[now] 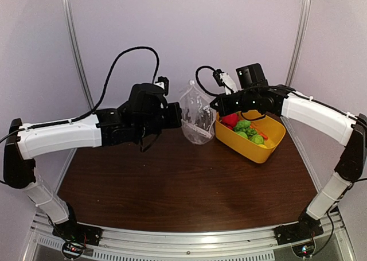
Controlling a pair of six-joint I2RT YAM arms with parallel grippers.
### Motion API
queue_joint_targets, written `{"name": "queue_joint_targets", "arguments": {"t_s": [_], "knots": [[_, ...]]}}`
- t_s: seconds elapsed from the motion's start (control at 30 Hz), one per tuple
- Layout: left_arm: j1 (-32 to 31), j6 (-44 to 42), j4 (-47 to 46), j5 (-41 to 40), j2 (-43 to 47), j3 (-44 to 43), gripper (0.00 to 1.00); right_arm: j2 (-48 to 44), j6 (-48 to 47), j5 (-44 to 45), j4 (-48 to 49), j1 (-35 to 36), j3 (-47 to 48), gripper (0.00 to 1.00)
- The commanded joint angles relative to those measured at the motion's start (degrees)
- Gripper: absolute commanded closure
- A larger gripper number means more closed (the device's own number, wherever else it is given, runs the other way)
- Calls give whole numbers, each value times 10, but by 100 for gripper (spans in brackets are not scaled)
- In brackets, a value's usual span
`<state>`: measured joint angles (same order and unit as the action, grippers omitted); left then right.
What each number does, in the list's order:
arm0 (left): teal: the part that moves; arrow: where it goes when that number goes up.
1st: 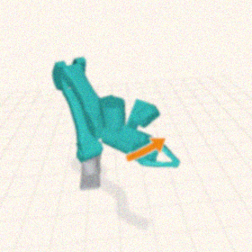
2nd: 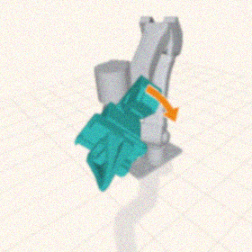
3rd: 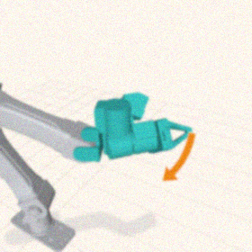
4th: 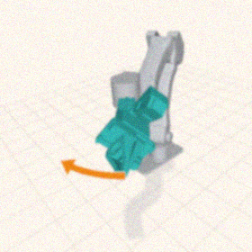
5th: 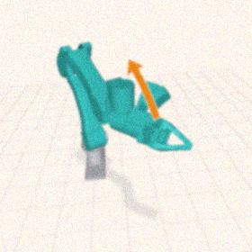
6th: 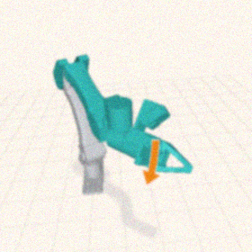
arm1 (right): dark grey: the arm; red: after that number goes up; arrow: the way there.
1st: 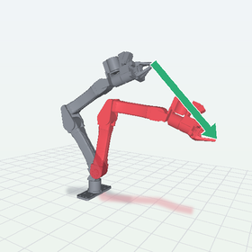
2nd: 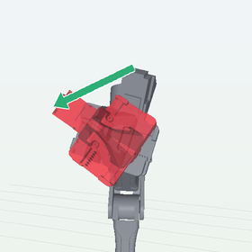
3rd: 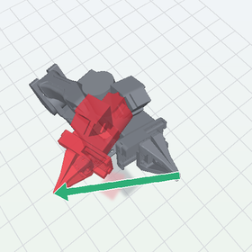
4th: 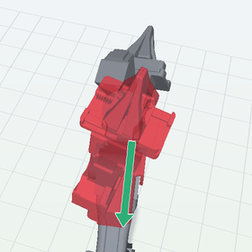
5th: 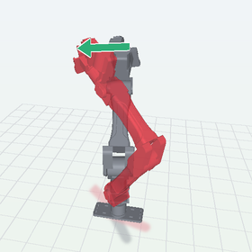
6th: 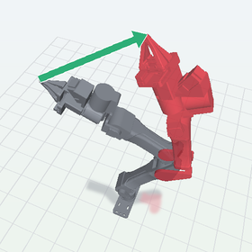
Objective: Place the food in the zip-top bag and seal the zipper
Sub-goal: Open the zipper food storage bag.
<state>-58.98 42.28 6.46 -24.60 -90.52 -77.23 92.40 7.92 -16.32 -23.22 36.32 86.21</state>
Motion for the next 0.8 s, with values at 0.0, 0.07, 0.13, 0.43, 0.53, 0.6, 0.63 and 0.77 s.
{"name": "queue_joint_targets", "arguments": {"t_s": [0.0, 0.07, 0.13, 0.43, 0.53, 0.6, 0.63, 0.77], "knots": [[-1, 7, 26, -83, 35, 15, 100, -20, 14, 158, -23, 1, 3, 100], [-1, -3, 16, -81, 34, 16, 100, -20, 16, 154, -23, 1, 0, 100], [-1, -15, 9, -67, 26, 10, 100, -18, 15, 116, -13, 1, -6, 100], [13, -139, 76, -98, -10, -44, 100, -10, -54, -153, -47, -30, 62, 65], [36, -196, 116, -116, 11, -42, 100, -11, -53, -193, -48, -101, 67, 61], [43, -242, 120, -133, 35, -30, 100, -4, -52, -185, -45, -147, 62, 58], [44, -267, 120, -141, 47, -27, 100, 3, -53, -178, -43, -168, 59, 54], [44, -342, 149, -148, 70, -37, 100, 53, -63, -138, -40, -231, 59, 40]]}}
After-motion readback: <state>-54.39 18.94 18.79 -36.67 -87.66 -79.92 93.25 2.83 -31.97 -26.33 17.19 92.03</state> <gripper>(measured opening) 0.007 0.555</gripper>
